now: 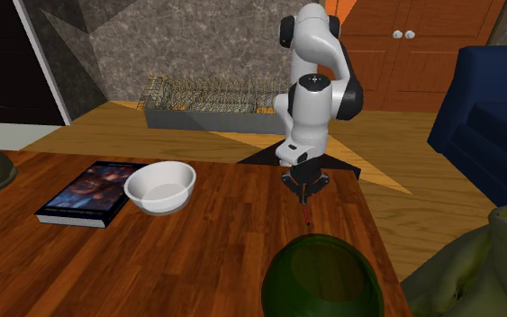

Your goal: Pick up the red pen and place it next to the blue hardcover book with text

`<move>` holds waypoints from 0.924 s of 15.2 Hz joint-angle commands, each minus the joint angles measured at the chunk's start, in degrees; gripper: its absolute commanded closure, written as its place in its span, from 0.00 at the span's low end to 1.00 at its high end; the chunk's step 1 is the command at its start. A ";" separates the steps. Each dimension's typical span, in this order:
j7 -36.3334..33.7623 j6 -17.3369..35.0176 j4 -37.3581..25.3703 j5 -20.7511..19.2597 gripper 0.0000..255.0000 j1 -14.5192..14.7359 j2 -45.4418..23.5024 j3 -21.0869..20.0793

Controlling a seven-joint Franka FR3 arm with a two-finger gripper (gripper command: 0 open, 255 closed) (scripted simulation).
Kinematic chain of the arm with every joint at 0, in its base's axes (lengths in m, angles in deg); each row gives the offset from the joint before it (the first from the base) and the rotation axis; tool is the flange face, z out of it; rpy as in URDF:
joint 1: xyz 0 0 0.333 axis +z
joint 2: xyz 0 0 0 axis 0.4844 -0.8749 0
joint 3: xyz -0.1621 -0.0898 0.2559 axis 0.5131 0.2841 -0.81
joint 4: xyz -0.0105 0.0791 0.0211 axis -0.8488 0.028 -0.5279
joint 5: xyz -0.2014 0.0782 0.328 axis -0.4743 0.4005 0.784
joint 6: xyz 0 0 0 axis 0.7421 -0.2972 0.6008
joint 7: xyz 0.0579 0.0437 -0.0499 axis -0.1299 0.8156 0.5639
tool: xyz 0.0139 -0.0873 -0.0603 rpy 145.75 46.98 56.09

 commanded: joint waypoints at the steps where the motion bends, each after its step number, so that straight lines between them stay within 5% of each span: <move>1: 0.12 -1.57 -1.16 0.15 1.00 -0.04 0.41 0.04; 5: 0.31 -4.35 -3.01 0.50 1.00 -0.11 1.40 0.11; 14: 13.35 -4.20 1.16 0.88 1.00 -6.18 5.13 6.83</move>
